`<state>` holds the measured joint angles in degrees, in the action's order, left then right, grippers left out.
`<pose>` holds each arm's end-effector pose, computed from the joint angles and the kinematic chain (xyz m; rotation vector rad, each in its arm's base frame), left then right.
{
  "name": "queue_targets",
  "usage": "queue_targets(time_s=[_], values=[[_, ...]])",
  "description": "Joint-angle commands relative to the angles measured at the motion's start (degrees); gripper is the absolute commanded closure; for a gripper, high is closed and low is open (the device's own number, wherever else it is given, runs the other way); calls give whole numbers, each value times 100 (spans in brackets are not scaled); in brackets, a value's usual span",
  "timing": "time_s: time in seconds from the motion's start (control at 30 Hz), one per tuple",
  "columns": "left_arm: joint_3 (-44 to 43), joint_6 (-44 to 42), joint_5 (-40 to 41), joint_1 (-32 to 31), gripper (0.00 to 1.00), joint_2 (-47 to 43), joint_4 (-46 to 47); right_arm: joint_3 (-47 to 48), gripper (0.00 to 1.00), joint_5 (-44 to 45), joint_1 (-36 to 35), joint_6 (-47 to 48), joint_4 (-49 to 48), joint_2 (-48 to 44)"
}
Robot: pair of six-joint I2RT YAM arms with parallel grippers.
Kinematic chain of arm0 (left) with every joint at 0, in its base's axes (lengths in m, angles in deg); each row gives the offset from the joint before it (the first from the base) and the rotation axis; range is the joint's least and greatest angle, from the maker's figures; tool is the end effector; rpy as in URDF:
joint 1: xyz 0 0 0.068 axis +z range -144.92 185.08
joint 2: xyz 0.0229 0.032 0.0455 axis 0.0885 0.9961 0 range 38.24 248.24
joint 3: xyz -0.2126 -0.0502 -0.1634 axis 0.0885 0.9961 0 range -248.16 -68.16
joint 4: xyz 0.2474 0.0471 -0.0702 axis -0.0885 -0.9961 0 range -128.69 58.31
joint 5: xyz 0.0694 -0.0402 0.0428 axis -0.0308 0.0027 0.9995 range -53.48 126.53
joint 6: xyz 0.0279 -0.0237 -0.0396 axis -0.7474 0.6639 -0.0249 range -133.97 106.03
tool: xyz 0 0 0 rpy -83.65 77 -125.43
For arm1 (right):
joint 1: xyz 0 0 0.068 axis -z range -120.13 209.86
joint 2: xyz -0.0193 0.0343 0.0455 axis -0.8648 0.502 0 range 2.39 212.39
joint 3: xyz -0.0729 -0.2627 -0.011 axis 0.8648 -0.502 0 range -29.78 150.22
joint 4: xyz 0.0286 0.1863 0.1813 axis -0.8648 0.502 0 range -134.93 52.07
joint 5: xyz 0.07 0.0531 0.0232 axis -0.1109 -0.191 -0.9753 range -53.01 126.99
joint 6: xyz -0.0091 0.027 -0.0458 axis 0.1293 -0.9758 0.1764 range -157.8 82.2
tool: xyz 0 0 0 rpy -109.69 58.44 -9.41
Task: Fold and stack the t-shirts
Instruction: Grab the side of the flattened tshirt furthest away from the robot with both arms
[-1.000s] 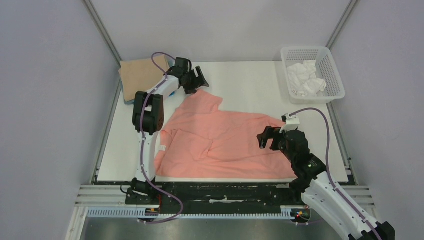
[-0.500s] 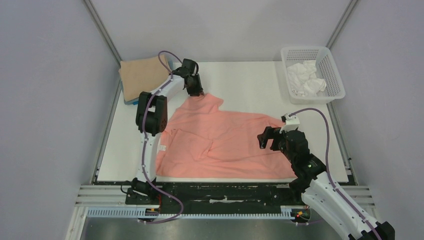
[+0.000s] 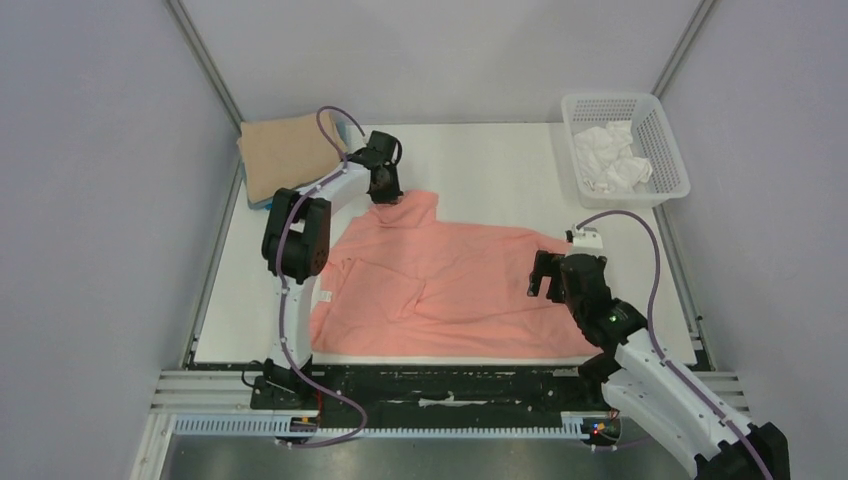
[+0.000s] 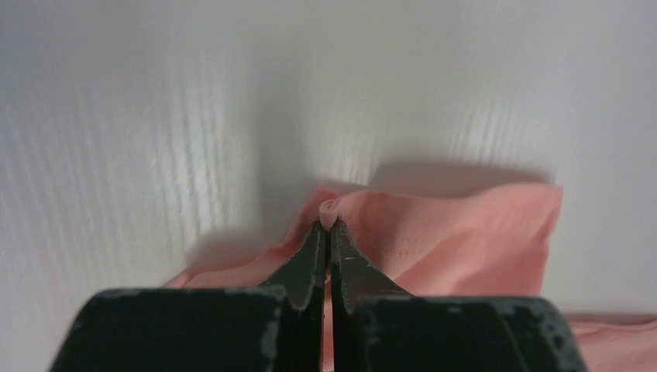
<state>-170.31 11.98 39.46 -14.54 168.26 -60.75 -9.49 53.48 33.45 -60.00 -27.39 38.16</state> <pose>0.4661 -0.1641 0.1624 -0.1623 2.5751 -0.2359 0.1376 0.0570 0.2014 0.0886 2.1248 0.1937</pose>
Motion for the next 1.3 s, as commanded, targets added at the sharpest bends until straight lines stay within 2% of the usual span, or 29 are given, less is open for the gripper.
queue_targets(time_s=[0.0,0.1,0.3,0.47,0.6,0.77,0.83,1.03,1.27], values=[[1225,-284,551,15,98,-1166,873,815,2,1242,-10,-379,913,707],[1705,-297,994,44,98,-1614,1139,1205,2,1771,-4,-591,1102,1125],[2059,-188,877,260,98,-1715,1363,1652,2,2167,336,-720,979,1792],[2358,-160,512,403,98,-1825,1703,1643,2,1353,1361,-543,507,2294],[2485,-205,350,423,98,-1890,1878,1479,4,871,1858,-68,-228,2744],[2508,-196,147,424,98,-1819,2058,1386,16,846,2228,334,-1194,3368],[2484,-196,121,428,98,-1768,2072,1419,18,1037,2360,224,-1259,3685],[2407,-205,51,424,98,-1676,2051,1346,34,836,2453,316,-1362,4121],[2461,-196,-254,422,98,-1746,2239,1139,69,601,2454,449,-1710,4134]])
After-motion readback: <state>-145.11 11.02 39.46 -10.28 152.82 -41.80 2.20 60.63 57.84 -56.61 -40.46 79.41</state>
